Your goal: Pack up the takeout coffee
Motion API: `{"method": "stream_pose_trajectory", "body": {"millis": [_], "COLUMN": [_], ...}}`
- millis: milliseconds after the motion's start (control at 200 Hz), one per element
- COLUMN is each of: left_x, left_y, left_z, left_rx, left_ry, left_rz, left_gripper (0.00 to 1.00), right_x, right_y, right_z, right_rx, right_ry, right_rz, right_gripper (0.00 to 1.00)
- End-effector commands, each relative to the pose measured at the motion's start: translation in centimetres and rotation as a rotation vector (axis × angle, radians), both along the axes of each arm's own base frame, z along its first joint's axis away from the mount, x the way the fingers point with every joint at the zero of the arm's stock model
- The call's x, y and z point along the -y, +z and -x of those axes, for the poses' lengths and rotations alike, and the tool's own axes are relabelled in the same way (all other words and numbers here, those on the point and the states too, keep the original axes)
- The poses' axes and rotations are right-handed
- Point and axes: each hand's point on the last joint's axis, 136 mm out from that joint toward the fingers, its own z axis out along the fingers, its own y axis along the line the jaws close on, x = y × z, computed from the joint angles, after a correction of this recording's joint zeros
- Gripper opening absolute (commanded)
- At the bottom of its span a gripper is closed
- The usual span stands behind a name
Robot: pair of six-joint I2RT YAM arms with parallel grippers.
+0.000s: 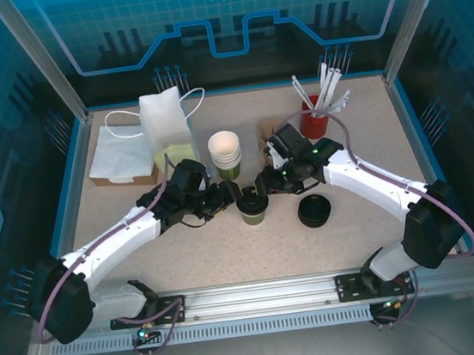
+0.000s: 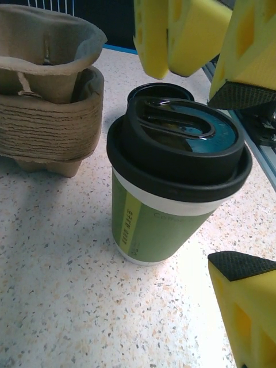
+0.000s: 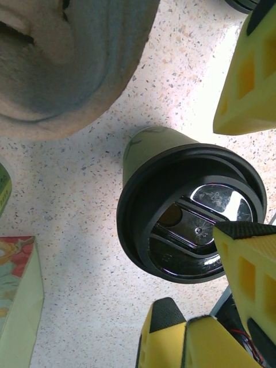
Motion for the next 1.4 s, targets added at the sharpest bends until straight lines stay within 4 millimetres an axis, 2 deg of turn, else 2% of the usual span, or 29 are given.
{"method": "stream_pose_trajectory", "body": {"millis": [0, 190, 395, 690, 1396], "left_x": [0.6, 0.9, 0.4, -0.6, -2.9], "left_y": [0.2, -1.1, -2.4, -3.9, -7.0], "left_z": [-0.4, -0.4, 0.0, 1.0, 3.2], "left_rx": [-0.016, -0.046, -0.07, -0.106, -0.205], "left_ry": [-0.015, -0.03, -0.028, -0.021, -0.012], "left_rz": [0.012, 0.0, -0.029, -0.073, -0.192], "left_gripper": [0.69, 0.66, 0.6, 0.58, 0.54], "right_x": [0.0, 0.0, 0.3, 0.9, 1.2], "right_y": [-1.1, -1.9, -2.9, -3.7, -4.0], "right_z": [0.8, 0.9, 1.4, 2.1, 2.6], "right_rx": [-0.046, -0.075, -0.111, -0.155, -0.195], "right_ry": [0.016, 0.024, 0.026, 0.029, 0.038], "right_rz": [0.006, 0.027, 0.052, 0.089, 0.119], "right_gripper": [0.47, 0.47, 0.46, 0.44, 0.44]}}
